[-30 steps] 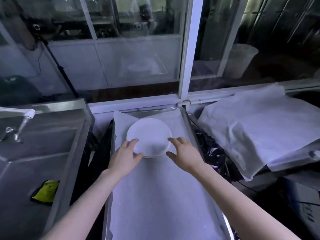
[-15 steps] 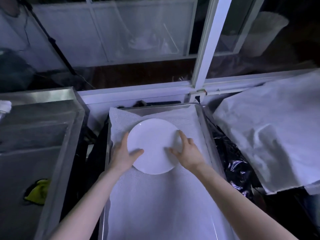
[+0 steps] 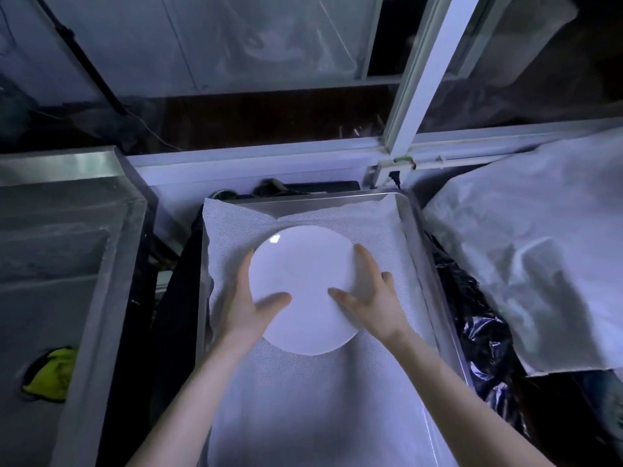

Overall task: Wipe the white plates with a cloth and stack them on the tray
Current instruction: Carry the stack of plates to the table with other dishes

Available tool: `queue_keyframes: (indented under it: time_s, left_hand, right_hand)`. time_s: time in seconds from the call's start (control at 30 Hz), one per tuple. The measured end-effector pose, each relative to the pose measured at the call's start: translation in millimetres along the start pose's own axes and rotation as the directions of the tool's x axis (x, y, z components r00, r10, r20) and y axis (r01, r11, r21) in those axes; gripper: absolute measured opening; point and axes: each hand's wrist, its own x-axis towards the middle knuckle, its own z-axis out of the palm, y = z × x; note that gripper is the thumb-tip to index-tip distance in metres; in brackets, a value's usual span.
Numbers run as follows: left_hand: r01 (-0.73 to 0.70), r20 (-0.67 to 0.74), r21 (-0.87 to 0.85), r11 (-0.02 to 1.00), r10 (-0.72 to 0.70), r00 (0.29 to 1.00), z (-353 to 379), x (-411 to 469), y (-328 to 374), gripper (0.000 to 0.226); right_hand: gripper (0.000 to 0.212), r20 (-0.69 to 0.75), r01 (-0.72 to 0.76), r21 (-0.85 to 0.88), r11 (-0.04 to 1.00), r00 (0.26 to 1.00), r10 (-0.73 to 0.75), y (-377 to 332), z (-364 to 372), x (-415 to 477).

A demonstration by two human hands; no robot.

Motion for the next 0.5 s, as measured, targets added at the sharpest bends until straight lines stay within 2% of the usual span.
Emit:
queue_keyframes:
  time_s: [0.13, 0.23, 0.37, 0.5]
  left_hand:
    - [-0.016, -0.003, -0.056, 0.998, 0.016, 1.0, -0.8, -4.0, 1.5, 0.099]
    - [-0.033, 0.045, -0.169, 0.985, 0.041, 0.998, 1.3, -12.2, 4.9, 0.094]
    - [-0.056, 0.091, -0.221, 0.974, 0.078, 0.993, 6.5, -32.3, 20.0, 0.09]
    - [-0.15, 0.188, -0.233, 0.961, 0.196, 0.962, 18.3, -64.8, 39.8, 0.085]
  right_hand:
    - [0.097, -0.04, 0.053, 0.034, 0.998, 0.998, -0.052, 2.6, -1.8, -11.6]
    - [0.1, -0.1, 0.059, 0.126, 0.99, 0.994, -0.047, 3.4, -5.1, -27.8]
    - [0.098, -0.184, 0.051, 0.221, 0.974, 0.983, -0.009, 8.1, -14.5, -58.4]
    - [0.089, -0.298, 0.043, 0.2, 0.979, 0.954, 0.019, 19.7, -34.8, -101.7]
